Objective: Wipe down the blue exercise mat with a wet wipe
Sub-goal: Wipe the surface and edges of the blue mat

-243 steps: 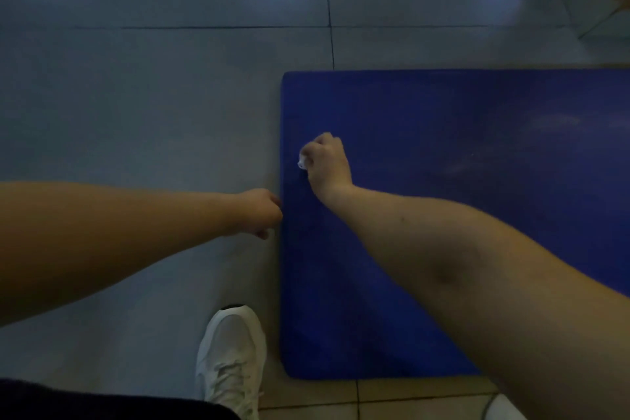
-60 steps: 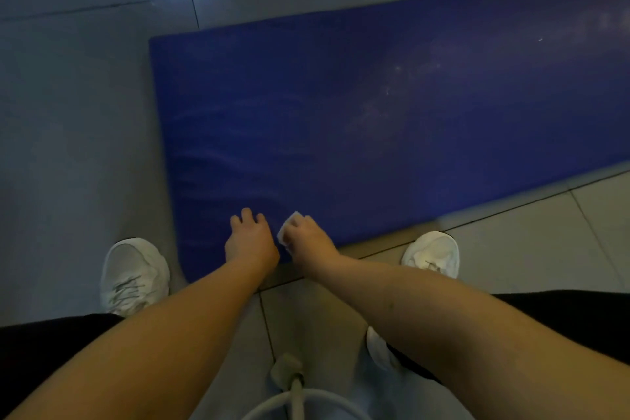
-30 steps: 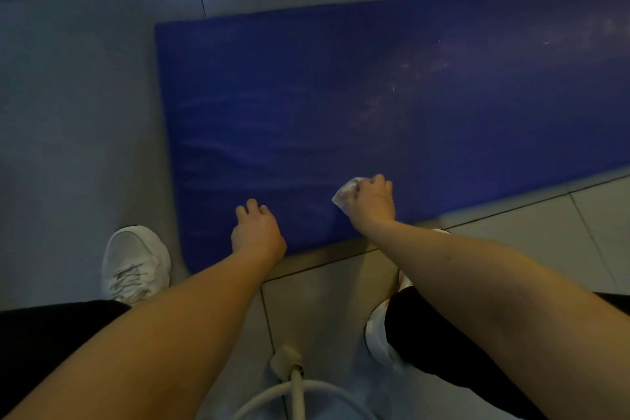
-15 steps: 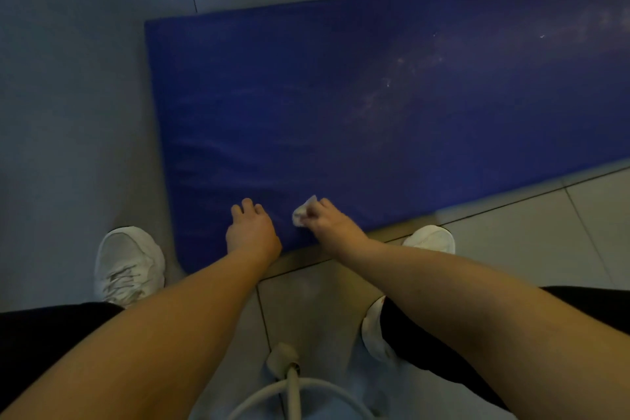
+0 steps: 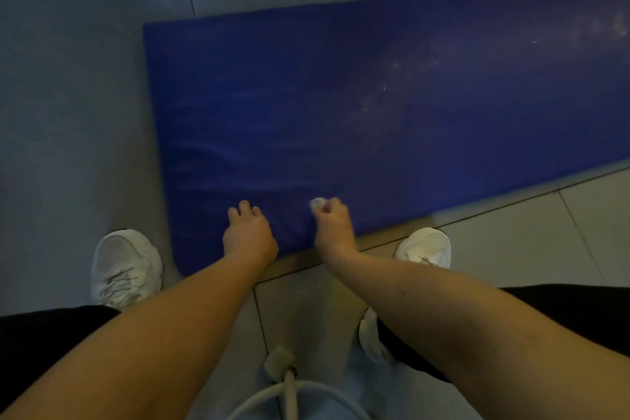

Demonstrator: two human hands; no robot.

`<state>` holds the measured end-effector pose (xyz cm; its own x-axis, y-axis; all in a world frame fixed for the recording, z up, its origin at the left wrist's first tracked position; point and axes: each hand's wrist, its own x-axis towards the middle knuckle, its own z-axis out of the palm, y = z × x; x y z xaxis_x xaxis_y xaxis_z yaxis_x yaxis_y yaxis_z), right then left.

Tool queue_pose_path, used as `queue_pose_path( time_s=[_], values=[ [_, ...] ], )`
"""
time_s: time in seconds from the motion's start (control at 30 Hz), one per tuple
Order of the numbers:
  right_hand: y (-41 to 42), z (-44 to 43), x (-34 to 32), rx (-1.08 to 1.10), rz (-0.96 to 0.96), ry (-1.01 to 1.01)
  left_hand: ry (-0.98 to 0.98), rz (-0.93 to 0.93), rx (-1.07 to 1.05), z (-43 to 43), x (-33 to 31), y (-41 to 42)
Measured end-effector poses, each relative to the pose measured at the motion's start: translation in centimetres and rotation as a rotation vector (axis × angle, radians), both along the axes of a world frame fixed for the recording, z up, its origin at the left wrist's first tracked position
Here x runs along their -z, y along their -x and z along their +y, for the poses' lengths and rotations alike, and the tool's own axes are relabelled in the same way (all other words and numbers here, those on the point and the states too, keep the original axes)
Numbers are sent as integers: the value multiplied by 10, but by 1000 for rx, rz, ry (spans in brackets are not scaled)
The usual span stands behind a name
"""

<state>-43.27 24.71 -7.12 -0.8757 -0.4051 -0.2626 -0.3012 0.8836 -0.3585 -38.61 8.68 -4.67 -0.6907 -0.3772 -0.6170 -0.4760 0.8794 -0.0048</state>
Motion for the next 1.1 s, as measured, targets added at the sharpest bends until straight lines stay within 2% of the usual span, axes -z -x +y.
queue_pose_path(
  time_s=[0.1, 0.13, 0.2, 0.27, 0.37, 0.5, 0.57, 0.63, 0.77, 0.9, 0.97, 1.0, 1.1],
  values=[
    [-21, -29, 17, -403, -48, 89, 4, -3, -14, 1, -1, 2],
    [-20, -29, 21, -461, -104, 87, 9, -5, -15, 1, -1, 2],
    [-6, -15, 21, -664, -44, 25, 9, 1, -20, 0, -1, 1],
    [17, 6, 19, -722, 9, -8, -11, 13, -24, -2, -1, 0],
    [58, 44, 14, -420, 41, -45, -50, 37, -38, -4, 0, -3],
    [101, 92, 17, 243, 64, -210, -85, 66, -84, -6, 0, 0],
    [97, 82, 18, 376, 7, -166, -105, 76, -111, -9, -2, 1],
    [83, 58, 22, 360, -33, -85, -124, 94, -130, -12, -2, 1],
    [43, 1, 20, 194, -130, 86, -161, 136, -161, -21, -1, 2],
    [9, -41, 15, -327, -163, 145, -95, 187, -176, -23, -1, 4],
    [1, -51, 21, -642, -79, 48, -14, 223, -167, -25, 1, 3],
    [0, -54, 19, -711, -56, -21, 11, 235, -161, -27, 2, 3],
    [-9, -52, 10, -734, -56, -148, 24, 229, -169, -33, 4, 2]
  ],
)
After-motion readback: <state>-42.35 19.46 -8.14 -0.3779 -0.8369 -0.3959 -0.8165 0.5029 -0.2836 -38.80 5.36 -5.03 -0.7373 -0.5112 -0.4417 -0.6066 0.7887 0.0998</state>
